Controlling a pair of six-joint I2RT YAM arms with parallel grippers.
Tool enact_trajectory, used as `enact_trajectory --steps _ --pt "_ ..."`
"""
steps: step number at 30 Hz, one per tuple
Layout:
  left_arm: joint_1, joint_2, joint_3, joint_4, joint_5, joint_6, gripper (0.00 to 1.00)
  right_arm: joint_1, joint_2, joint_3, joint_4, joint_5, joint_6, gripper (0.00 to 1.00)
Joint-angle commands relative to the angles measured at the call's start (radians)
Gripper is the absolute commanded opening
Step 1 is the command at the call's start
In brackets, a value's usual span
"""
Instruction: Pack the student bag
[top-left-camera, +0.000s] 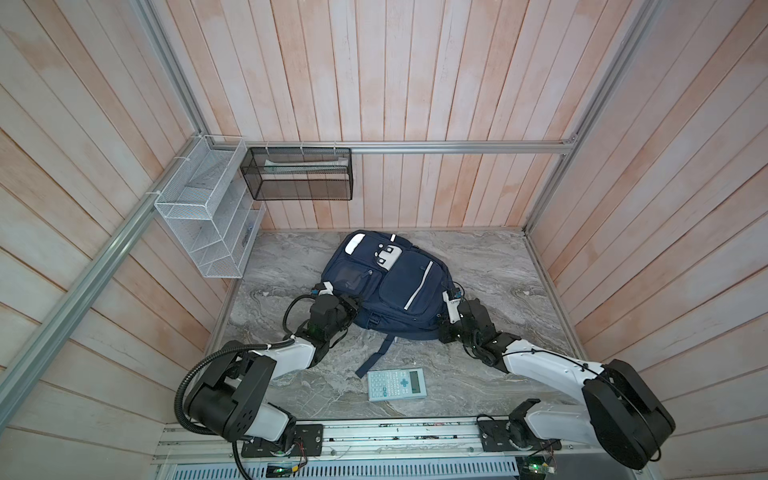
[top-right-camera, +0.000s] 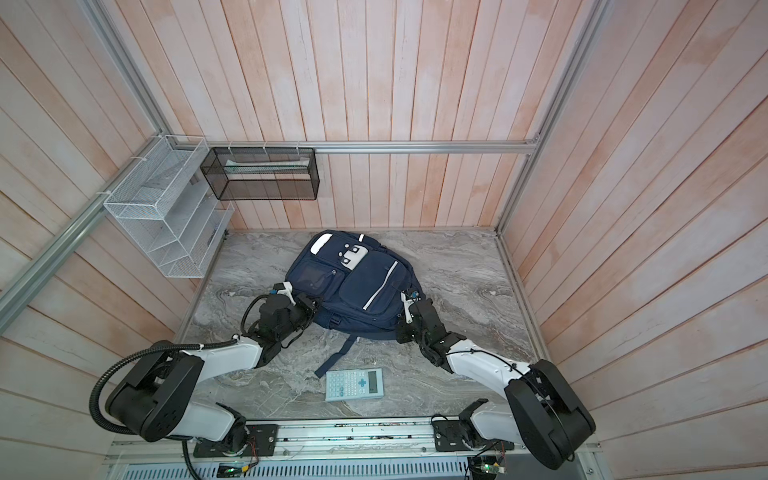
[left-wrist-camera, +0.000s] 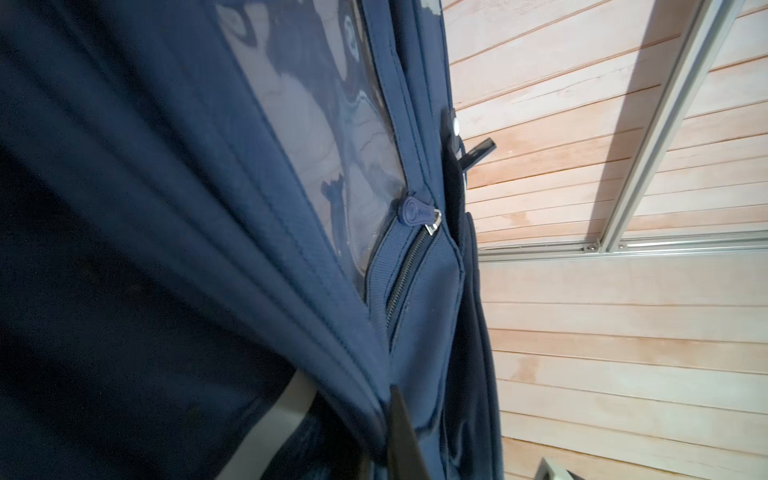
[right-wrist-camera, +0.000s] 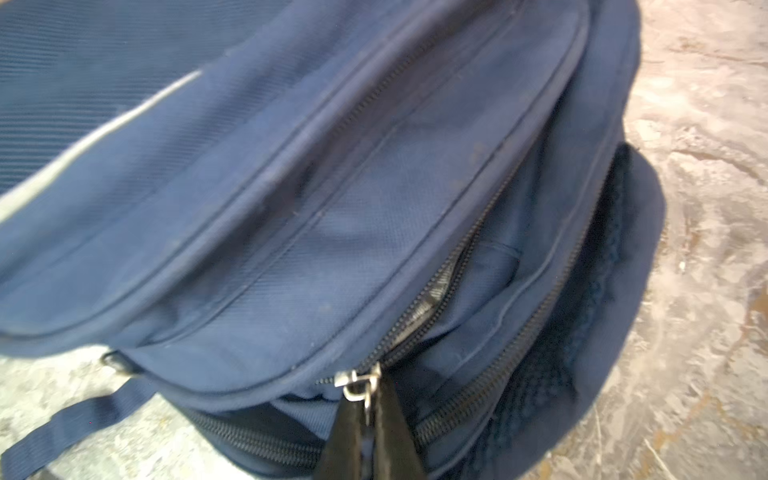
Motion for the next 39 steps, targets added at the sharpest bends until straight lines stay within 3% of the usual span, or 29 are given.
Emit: enact_trajectory --steps 1,3,5,9,12,15,18,21,25,26,27,30,34,39 --pt "0.048 0.073 0.091 0.033 -0.012 0.083 0.00 0.062 -0.023 0.030 -0.095 -0.010 0.015 0.00" --pt "0.084 0.133 0.175 0.029 0.017 0.121 0.03 0.129 -0.025 0.046 -0.083 -0.016 0.043 0.00" --pt "0.124 0.189 0.259 0.024 0.082 0.163 0.19 0.208 -0.015 0.078 -0.068 -0.016 0.056 0.00" --pt "0.147 0.128 0.244 -0.007 0.079 0.211 0.81 0.312 0.070 0.197 -0.072 0.009 0.076 0.00" --pt "0.140 -0.016 0.102 -0.053 0.049 0.201 0.85 0.318 0.130 0.232 -0.014 0.013 0.115 0.00" --pt "0.102 -0.142 -0.074 -0.058 0.043 0.114 0.78 0.317 0.189 0.259 0.043 0.002 0.130 0.00" --pt "-0.030 -0.229 -0.160 -0.078 -0.026 0.058 0.76 0.340 0.254 0.308 0.059 -0.031 0.122 0.00" --pt "-0.143 -0.231 -0.142 -0.075 -0.086 0.050 0.76 0.388 0.303 0.356 0.054 -0.021 0.101 0.00" --pt "-0.174 -0.121 -0.077 -0.036 -0.082 0.042 0.73 0.426 0.335 0.387 0.065 -0.027 0.113 0.00" --pt "-0.172 -0.088 -0.065 -0.018 -0.077 0.041 0.66 0.435 0.337 0.388 0.069 -0.027 0.113 0.00" --pt "-0.170 -0.064 -0.057 -0.001 -0.075 0.045 0.53 0.440 0.341 0.392 0.061 -0.023 0.109 0.00" --pt "-0.161 -0.044 -0.043 0.008 -0.059 0.047 0.04 0.436 0.334 0.374 0.017 0.020 0.117 0.00" --pt "-0.135 -0.093 -0.053 -0.073 -0.054 0.071 0.00 0.383 0.274 0.289 -0.033 0.049 0.116 0.00" --pt "-0.036 -0.230 -0.114 -0.134 0.006 0.086 0.00 0.256 0.163 0.150 -0.059 0.066 0.118 0.00"
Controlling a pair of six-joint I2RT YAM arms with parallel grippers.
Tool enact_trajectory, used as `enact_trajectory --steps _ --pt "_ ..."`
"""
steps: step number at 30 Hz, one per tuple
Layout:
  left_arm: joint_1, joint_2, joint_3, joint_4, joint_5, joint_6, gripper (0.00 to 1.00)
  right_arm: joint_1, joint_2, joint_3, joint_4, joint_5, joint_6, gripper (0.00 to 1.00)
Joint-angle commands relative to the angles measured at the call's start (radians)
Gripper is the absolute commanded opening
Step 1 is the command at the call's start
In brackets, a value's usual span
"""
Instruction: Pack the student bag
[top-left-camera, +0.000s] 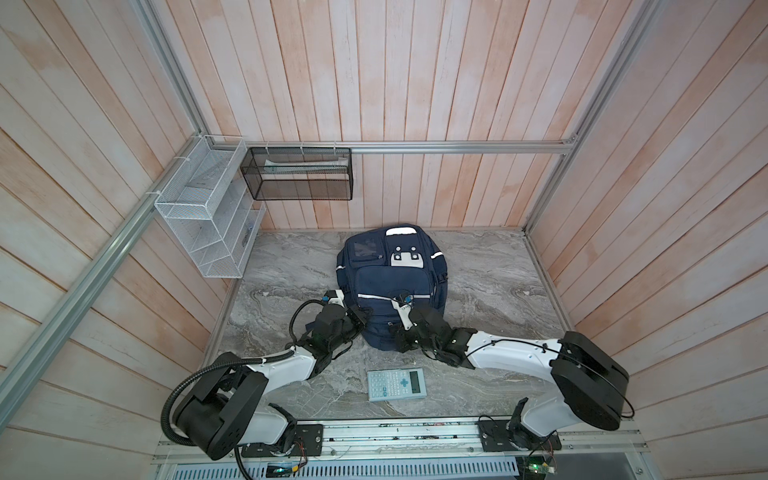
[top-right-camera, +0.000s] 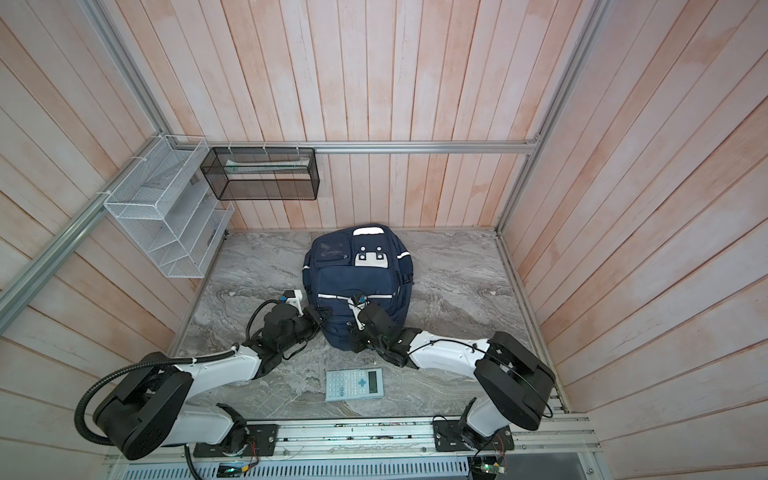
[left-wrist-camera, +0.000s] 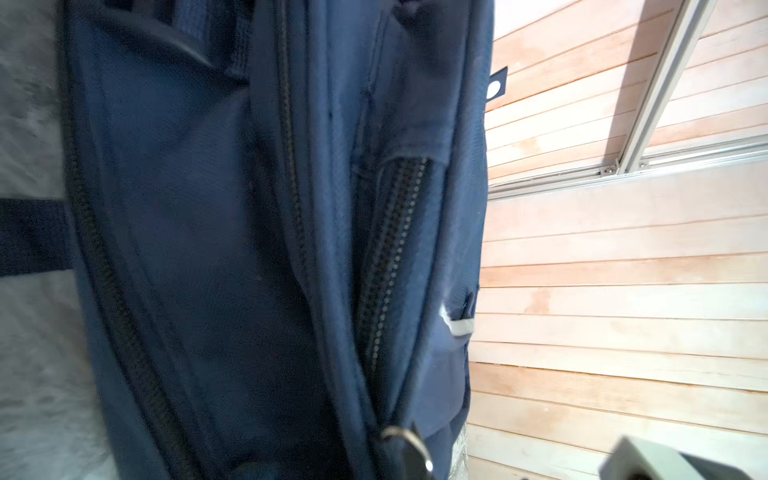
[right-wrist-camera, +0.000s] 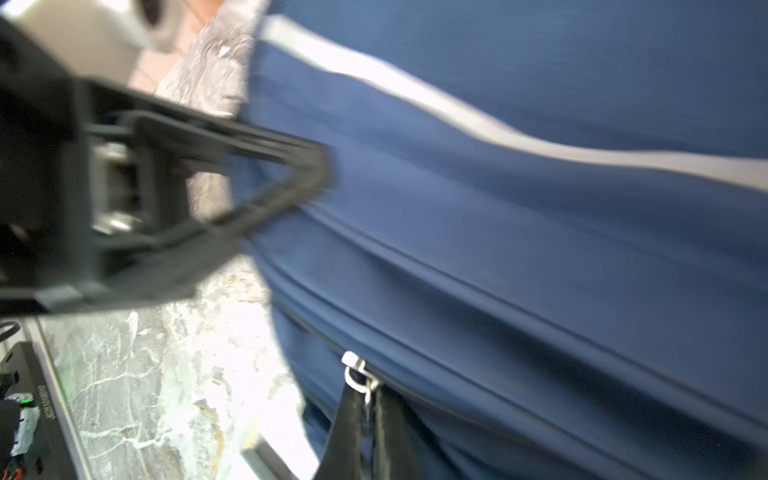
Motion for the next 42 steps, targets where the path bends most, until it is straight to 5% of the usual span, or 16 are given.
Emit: enact_trajectory --steps 1,9,15,20,26,32,36,40,42 --pt "0.068 -0.101 -0.020 -0.075 -0.021 0.058 0.00 -0.092 -0.060 -0.081 -0.081 0.057 0.000 0.00" --pt "0.224 -0.150 0.011 -0.145 0.194 0.134 0.00 -0.328 -0.075 -0.080 -0.117 -0.013 -0.111 0.00" --pt "0.293 -0.029 0.112 -0.175 0.243 0.222 0.00 -0.215 -0.108 -0.043 -0.188 0.053 -0.126 0.00" --pt "0.321 0.091 0.246 -0.163 0.190 0.280 0.01 -0.014 -0.120 -0.016 -0.170 0.076 -0.043 0.00" --pt "0.368 0.035 0.236 -0.187 0.204 0.272 0.48 0.089 0.033 0.107 -0.056 0.031 0.021 0.00" --pt "0.298 -0.213 -0.025 -0.166 0.149 0.143 0.67 0.107 0.163 0.215 0.004 -0.026 0.013 0.00" --pt "0.126 -0.217 -0.051 -0.092 0.082 0.066 0.68 0.145 0.218 0.274 -0.008 -0.034 -0.012 0.00" --pt "0.065 -0.093 0.010 -0.066 0.055 0.070 0.63 0.156 0.213 0.264 -0.003 -0.035 -0.010 0.00" --pt "0.064 -0.020 0.035 -0.023 0.095 0.065 0.43 0.156 0.200 0.251 -0.015 -0.016 -0.015 0.00"
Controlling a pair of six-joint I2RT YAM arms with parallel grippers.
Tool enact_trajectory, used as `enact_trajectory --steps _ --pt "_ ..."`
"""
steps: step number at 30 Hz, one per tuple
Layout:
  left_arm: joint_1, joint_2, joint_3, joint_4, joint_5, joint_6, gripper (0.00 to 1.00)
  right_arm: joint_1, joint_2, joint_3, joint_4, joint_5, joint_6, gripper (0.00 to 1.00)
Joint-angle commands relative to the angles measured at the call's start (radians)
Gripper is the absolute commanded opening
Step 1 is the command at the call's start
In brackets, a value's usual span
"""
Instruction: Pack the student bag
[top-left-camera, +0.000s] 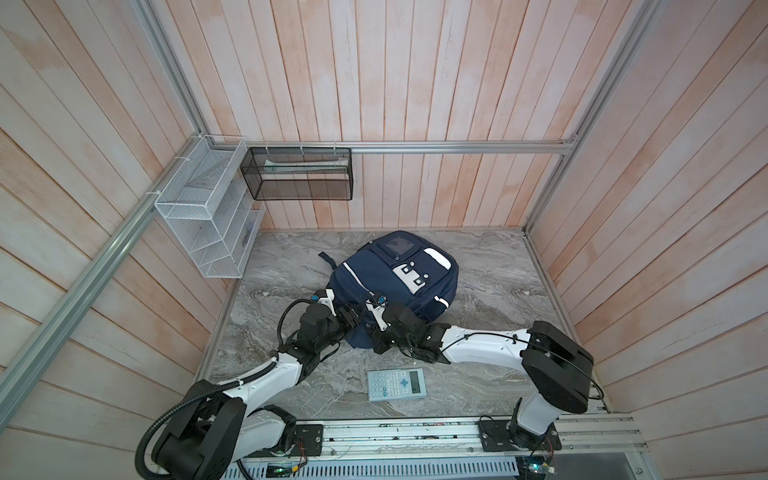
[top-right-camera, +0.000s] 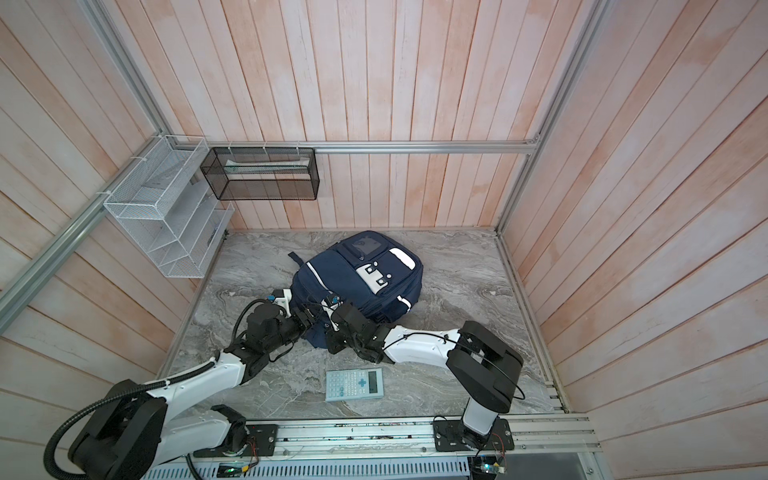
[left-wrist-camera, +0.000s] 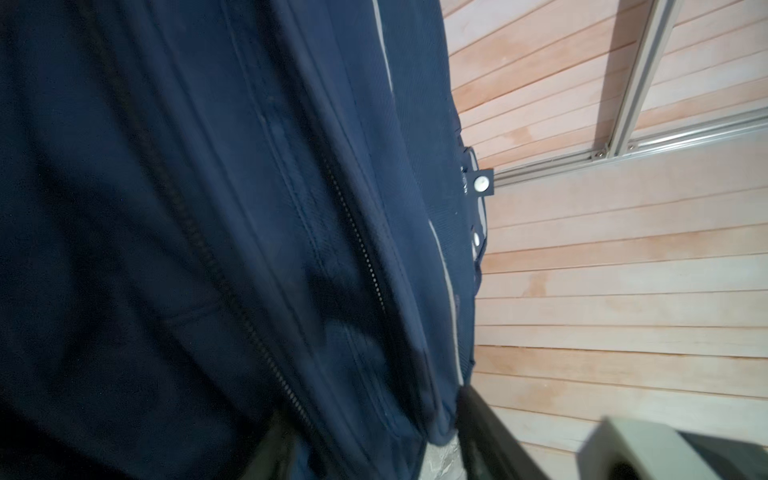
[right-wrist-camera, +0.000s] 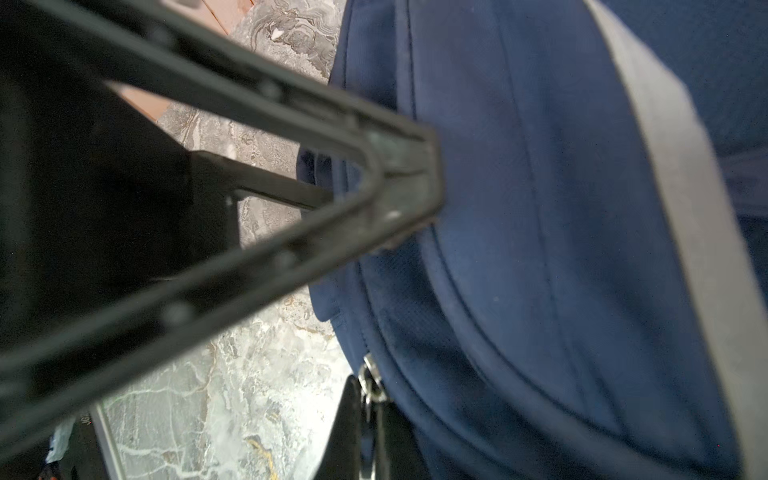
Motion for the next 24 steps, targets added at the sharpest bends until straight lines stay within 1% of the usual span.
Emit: enact_trajectory --steps 1,2,3,7,10,12,16,21,24 --pt "-0.005 0.089 0.051 0.095 0.003 -0.018 0.28 0.012 -0.023 -0.002 0.001 -0.002 -0.016 0.00" --pt "-0.005 0.099 0.060 0.096 0.008 -0.016 0.13 0.010 -0.032 -0.008 -0.018 0.011 -0.015 0.00" --pt "-0.003 0.095 0.064 0.091 0.011 -0.012 0.00 0.004 -0.045 -0.024 -0.033 0.022 -0.012 0.00" --pt "0.022 0.031 0.054 0.018 -0.008 0.023 0.00 -0.040 -0.122 -0.128 -0.056 0.037 0.000 0.00" --pt "0.071 -0.022 0.029 -0.017 0.029 0.037 0.00 -0.086 -0.186 -0.210 -0.085 0.061 0.007 0.00" --pt "0.097 -0.063 0.016 -0.045 0.034 0.045 0.00 -0.126 -0.222 -0.258 -0.104 0.078 0.003 0.00" --pt "0.127 -0.115 0.012 -0.108 0.038 0.072 0.00 -0.259 -0.273 -0.340 -0.097 0.062 -0.028 0.00" --pt "0.133 -0.089 0.016 -0.124 0.064 0.095 0.00 -0.460 -0.285 -0.350 -0.111 0.051 -0.089 0.00" --pt "0.152 -0.078 0.012 -0.112 0.067 0.103 0.00 -0.505 -0.283 -0.340 -0.136 0.101 -0.101 0.00"
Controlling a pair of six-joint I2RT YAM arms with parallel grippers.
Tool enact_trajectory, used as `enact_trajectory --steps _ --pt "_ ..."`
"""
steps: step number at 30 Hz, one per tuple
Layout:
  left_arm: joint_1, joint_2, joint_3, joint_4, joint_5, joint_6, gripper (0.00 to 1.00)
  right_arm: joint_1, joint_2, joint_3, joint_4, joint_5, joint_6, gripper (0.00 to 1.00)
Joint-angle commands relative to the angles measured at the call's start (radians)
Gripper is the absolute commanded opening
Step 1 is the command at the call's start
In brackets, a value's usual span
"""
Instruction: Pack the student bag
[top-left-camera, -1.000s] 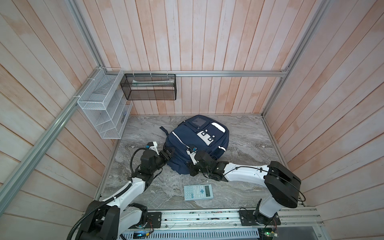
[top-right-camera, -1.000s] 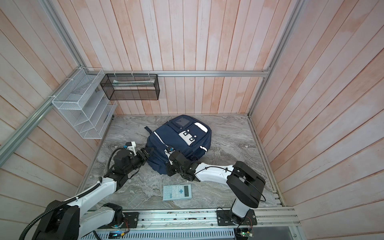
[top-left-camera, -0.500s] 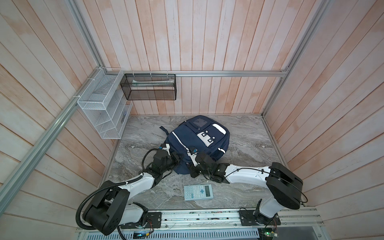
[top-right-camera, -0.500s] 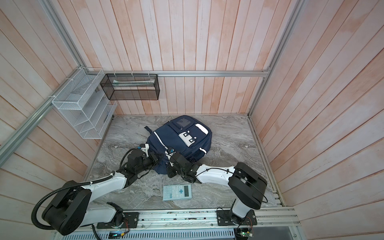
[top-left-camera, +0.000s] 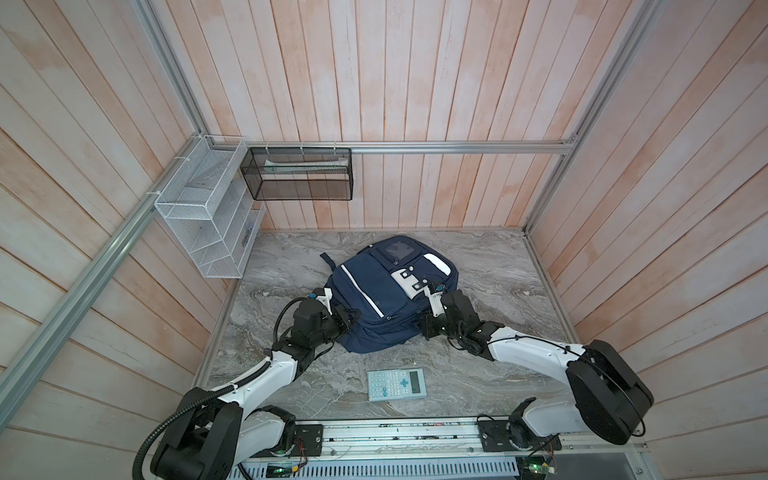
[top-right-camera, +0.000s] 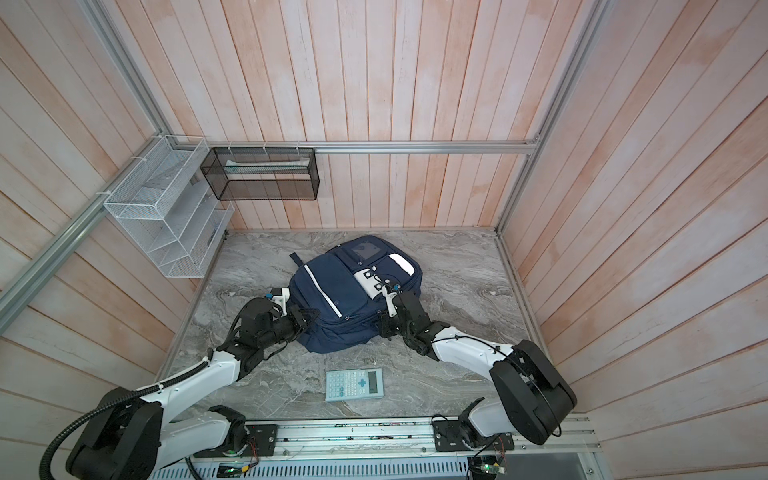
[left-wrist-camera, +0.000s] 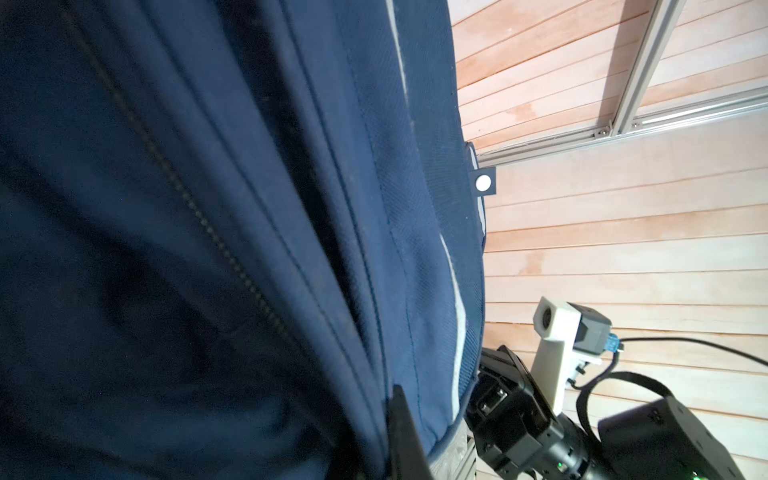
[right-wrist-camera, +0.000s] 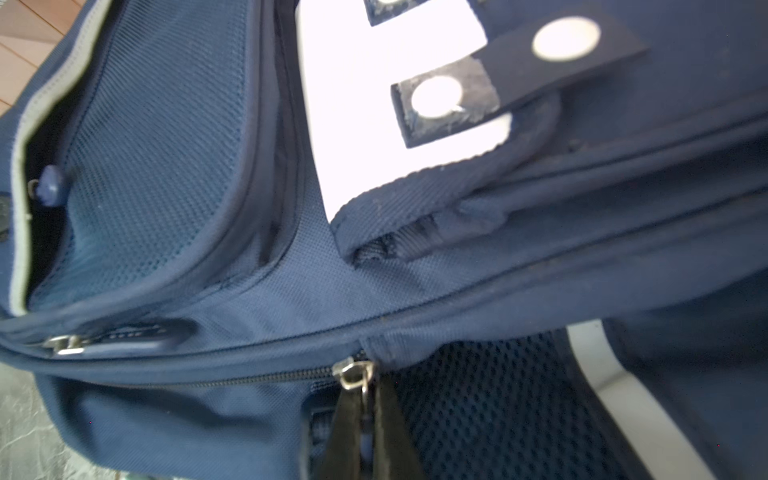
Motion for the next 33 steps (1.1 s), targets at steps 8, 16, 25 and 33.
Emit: enact_trajectory --steps 8,16,25,33 --pt "0.090 0.090 0.102 -0.001 -0.084 0.140 0.00 -0.016 -0.124 -0.063 -0.239 0.196 0.006 0.00" --pt "0.133 0.154 0.202 -0.022 -0.068 0.234 0.28 0.101 -0.181 -0.054 -0.318 0.315 0.020 0.23" --pt "0.101 -0.052 0.122 -0.100 -0.125 0.279 0.62 0.106 -0.323 -0.027 -0.277 0.316 -0.083 0.55" --pt "-0.086 -0.152 0.114 -0.165 -0.225 0.361 1.00 0.028 -0.168 0.121 -0.065 0.167 -0.449 0.75"
